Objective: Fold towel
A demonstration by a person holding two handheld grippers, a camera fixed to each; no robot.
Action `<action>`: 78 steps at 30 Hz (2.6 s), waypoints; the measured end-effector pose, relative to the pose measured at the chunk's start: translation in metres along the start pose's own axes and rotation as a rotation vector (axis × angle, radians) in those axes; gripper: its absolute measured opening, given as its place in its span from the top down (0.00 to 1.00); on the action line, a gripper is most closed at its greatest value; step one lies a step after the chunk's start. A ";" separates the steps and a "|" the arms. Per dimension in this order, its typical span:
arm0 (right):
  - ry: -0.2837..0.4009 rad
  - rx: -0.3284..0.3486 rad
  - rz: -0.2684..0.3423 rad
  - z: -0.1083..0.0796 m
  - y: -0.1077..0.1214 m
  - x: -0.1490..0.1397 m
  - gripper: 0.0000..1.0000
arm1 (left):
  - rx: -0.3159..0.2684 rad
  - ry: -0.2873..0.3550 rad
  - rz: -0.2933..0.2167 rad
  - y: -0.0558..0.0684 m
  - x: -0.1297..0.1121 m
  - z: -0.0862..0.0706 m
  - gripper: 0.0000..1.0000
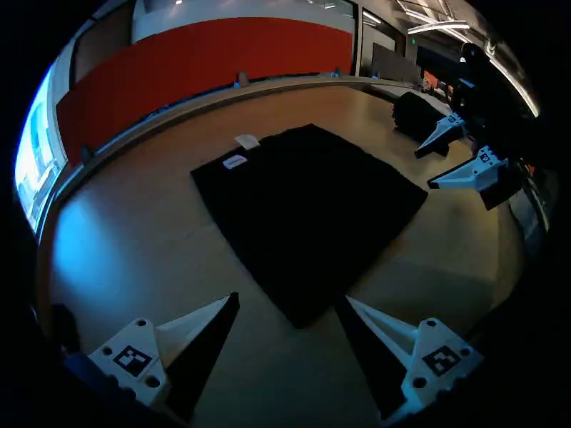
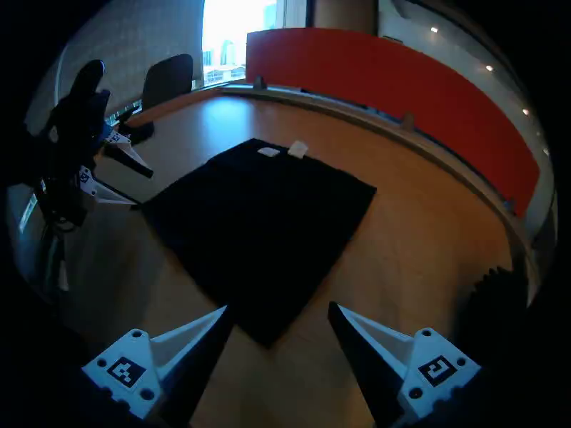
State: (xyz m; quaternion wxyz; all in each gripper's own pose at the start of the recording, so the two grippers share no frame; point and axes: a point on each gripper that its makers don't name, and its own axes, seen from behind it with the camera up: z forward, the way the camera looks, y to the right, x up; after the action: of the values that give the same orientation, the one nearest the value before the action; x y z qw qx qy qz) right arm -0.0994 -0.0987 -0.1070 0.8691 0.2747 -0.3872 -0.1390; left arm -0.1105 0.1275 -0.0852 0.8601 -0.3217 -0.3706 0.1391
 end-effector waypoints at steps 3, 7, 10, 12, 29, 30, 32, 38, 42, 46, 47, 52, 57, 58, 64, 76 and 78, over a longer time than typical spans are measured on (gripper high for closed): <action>-0.017 0.009 0.012 0.004 -0.002 -0.008 0.00 | -0.007 -0.014 0.001 0.002 -0.004 0.004 0.01; -0.026 0.010 0.025 0.007 -0.002 -0.012 0.00 | -0.014 -0.029 0.001 0.004 -0.009 0.008 0.01; -0.038 0.009 0.025 0.009 -0.001 -0.016 0.01 | -0.018 -0.040 0.000 0.005 -0.012 0.011 0.01; -0.047 0.012 0.023 0.010 -0.001 -0.019 0.02 | -0.020 -0.048 -0.002 0.006 -0.014 0.013 0.01; -0.064 0.053 0.039 0.015 -0.012 -0.032 0.32 | 0.010 -0.068 -0.012 0.009 -0.019 0.014 0.24; -0.063 0.054 0.038 0.015 -0.012 -0.032 0.33 | 0.011 -0.069 -0.013 0.010 -0.020 0.014 0.25; -0.062 0.055 0.034 0.015 -0.012 -0.032 0.34 | 0.012 -0.070 -0.014 0.011 -0.019 0.013 0.27; -0.061 0.050 0.013 0.014 -0.011 -0.033 0.40 | 0.008 -0.074 -0.008 0.012 -0.019 0.014 0.29; -0.060 0.054 0.001 0.014 -0.012 -0.033 0.46 | 0.011 -0.075 -0.011 0.013 -0.019 0.014 0.33; -0.059 0.062 -0.009 0.014 -0.015 -0.033 0.56 | 0.016 -0.075 -0.015 0.015 -0.019 0.014 0.39; -0.059 0.064 -0.011 0.014 -0.016 -0.033 0.58 | 0.017 -0.075 -0.016 0.015 -0.020 0.014 0.39; -0.059 0.066 -0.017 0.014 -0.019 -0.033 0.68 | 0.015 -0.080 -0.018 0.016 -0.020 0.013 0.45; -0.061 0.065 -0.019 0.014 -0.020 -0.033 0.76 | 0.016 -0.085 -0.022 0.016 -0.019 0.012 0.49; -0.061 0.065 -0.020 0.014 -0.020 -0.033 0.77 | 0.019 -0.086 -0.023 0.015 -0.019 0.012 0.56; -0.066 0.064 -0.018 0.013 -0.020 -0.033 0.84 | 0.036 -0.093 -0.039 0.011 -0.020 0.012 0.80; -0.056 0.070 0.012 0.010 -0.019 -0.025 0.89 | 0.039 -0.101 -0.073 0.012 -0.019 0.011 0.88; -0.053 0.070 0.018 0.009 -0.019 -0.024 0.89 | 0.036 -0.101 -0.084 0.013 -0.019 0.011 0.88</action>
State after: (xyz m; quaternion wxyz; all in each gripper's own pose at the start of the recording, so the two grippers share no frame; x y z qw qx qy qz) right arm -0.1226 -0.1065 -0.1270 0.8496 0.2977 -0.4170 -0.1248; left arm -0.1317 0.1332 -0.0984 0.8511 -0.2830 -0.4240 0.1255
